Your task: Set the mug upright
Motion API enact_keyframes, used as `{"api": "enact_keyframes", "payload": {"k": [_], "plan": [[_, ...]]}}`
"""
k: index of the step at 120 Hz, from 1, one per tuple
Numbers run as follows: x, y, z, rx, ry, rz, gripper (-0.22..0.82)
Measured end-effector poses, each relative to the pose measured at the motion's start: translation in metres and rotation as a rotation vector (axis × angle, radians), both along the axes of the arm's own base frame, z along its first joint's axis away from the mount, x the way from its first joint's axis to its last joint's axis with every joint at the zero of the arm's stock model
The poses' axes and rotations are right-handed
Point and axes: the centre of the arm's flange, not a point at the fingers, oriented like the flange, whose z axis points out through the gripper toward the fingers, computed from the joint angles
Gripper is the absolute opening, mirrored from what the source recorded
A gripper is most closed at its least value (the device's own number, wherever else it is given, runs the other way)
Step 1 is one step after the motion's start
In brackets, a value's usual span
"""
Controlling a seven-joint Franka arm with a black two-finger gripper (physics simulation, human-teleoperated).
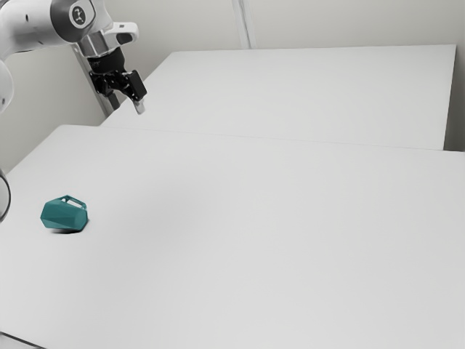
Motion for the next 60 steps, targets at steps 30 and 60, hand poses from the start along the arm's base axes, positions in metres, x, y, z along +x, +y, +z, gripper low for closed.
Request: {"api": "enact_keyframes", "payload": {"k": [30,60], "plan": [[-0.001,0.0,0.002,0.001,-0.002,0.013,0.6],[-0.033,0.044,0.001,0.019,0.027,0.102,0.6]]}}
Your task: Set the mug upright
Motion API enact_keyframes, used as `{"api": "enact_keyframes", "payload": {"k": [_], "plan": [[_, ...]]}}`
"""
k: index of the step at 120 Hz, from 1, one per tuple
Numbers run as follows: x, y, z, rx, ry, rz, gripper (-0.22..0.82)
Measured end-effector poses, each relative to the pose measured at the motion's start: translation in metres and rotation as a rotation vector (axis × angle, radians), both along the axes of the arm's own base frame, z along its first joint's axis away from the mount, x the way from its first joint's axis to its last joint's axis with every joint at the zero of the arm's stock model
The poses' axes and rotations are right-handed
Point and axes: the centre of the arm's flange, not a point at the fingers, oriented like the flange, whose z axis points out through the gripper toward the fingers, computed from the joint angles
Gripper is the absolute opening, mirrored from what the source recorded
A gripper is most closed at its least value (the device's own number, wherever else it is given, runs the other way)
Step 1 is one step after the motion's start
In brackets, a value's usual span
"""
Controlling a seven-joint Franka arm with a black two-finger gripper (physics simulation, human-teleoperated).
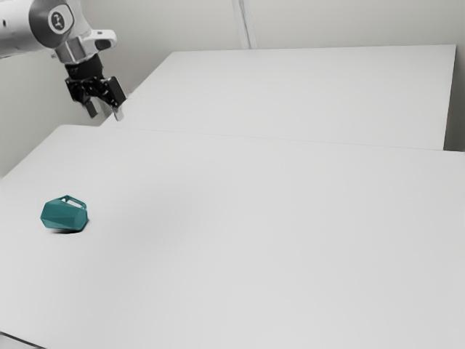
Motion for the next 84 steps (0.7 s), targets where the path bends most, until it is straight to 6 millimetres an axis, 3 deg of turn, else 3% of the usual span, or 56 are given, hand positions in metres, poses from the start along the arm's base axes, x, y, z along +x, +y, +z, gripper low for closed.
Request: {"api": "enact_keyframes", "payload": {"k": [25,44,72,84], "plan": [[-0.07,0.124,0.008,-0.139,-0.012,0.219,0.6],[-0.11,0.195,0.003,-0.267,-0.05,0.291,0.6],[-0.154,0.293,-0.055,-0.453,-0.071,0.34,0.6],[-0.158,0.323,-0.081,-0.501,-0.085,0.321,0.6]]}}
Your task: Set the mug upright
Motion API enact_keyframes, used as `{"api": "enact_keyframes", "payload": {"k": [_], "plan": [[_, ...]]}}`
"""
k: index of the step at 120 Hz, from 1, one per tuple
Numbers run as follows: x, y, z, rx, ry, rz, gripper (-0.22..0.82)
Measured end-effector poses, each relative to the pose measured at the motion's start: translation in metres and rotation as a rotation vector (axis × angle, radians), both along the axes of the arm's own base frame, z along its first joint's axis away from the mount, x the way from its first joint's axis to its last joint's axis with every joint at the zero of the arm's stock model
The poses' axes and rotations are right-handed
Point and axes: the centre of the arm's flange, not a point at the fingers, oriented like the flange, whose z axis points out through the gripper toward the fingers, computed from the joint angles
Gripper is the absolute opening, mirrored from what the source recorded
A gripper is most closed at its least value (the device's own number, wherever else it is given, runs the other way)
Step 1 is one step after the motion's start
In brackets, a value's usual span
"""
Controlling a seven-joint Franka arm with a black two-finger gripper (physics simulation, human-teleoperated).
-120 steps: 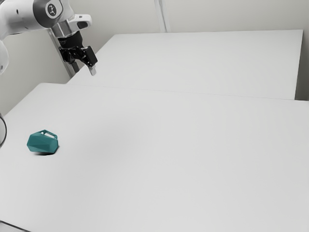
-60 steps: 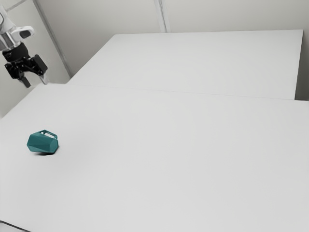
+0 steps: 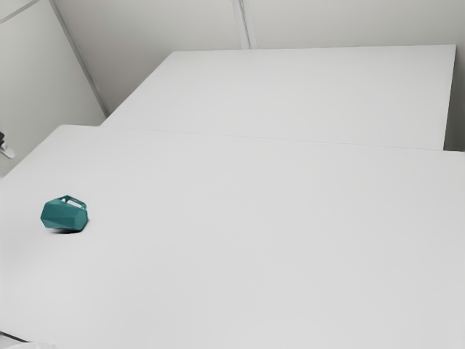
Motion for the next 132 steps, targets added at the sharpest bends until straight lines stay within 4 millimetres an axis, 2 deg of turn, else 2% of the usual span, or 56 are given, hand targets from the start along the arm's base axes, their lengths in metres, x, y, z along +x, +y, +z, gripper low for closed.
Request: {"api": "enact_keyframes", "payload": {"k": [29,59,76,90,118,132], "plan": [[0.025,0.047,-0.075,-0.083,-0.068,-0.098,0.6],[0.039,0.056,-0.149,-0.186,-0.132,-0.162,0.6],[0.031,0.062,-0.175,-0.237,-0.173,-0.155,0.6],[0.025,0.056,-0.195,-0.295,-0.209,-0.143,0.6],[0.018,0.045,-0.225,-0.379,-0.254,-0.127,0.6],[0.021,0.037,-0.231,-0.402,-0.269,-0.14,0.6]]}}
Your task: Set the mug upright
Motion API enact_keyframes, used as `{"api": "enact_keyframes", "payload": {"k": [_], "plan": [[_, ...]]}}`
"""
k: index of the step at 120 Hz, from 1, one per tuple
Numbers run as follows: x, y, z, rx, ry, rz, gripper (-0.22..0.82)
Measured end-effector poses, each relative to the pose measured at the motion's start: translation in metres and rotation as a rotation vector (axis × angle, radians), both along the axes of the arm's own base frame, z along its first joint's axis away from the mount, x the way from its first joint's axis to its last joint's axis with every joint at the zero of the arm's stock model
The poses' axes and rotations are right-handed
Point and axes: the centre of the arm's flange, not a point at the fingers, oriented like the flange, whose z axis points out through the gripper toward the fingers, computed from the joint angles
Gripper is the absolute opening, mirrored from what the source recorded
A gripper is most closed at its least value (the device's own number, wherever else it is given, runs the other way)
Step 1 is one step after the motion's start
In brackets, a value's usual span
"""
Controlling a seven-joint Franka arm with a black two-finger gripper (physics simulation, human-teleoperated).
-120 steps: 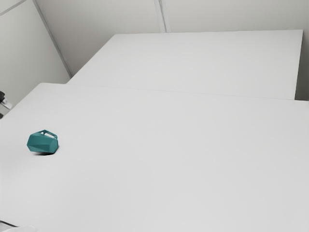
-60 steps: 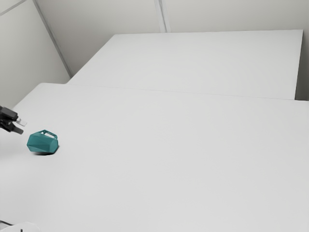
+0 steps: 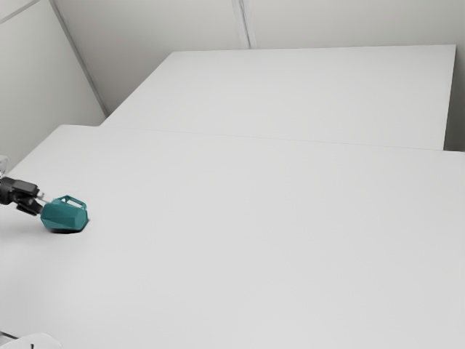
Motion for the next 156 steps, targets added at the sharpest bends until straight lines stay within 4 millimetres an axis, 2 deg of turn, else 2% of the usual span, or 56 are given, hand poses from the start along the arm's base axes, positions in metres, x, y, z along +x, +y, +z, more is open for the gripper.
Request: {"api": "enact_keyframes", "payload": {"k": [8,26,40,58,76,87,106,113,127,139,156], "plan": [[0.006,-0.006,0.0,-0.009,-0.015,-0.015,0.56],[0.011,-0.01,0.004,-0.008,-0.038,-0.035,0.18],[0.012,-0.011,0.006,-0.007,-0.049,-0.041,0.0],[0.017,-0.017,0.008,-0.013,-0.064,-0.054,-0.11],[0.016,-0.022,0.01,-0.036,-0.083,-0.051,-0.15],[0.018,-0.032,0.032,-0.031,-0.099,-0.067,-0.16],[0.055,-0.095,0.101,0.086,-0.105,-0.204,-0.17],[0.069,-0.118,0.118,0.151,-0.09,-0.24,-0.18],[0.094,-0.169,0.137,0.262,-0.072,-0.302,-0.18],[0.116,-0.217,0.144,0.36,-0.057,-0.355,-0.18],[0.133,-0.278,0.16,0.546,-0.038,-0.408,-0.18]]}}
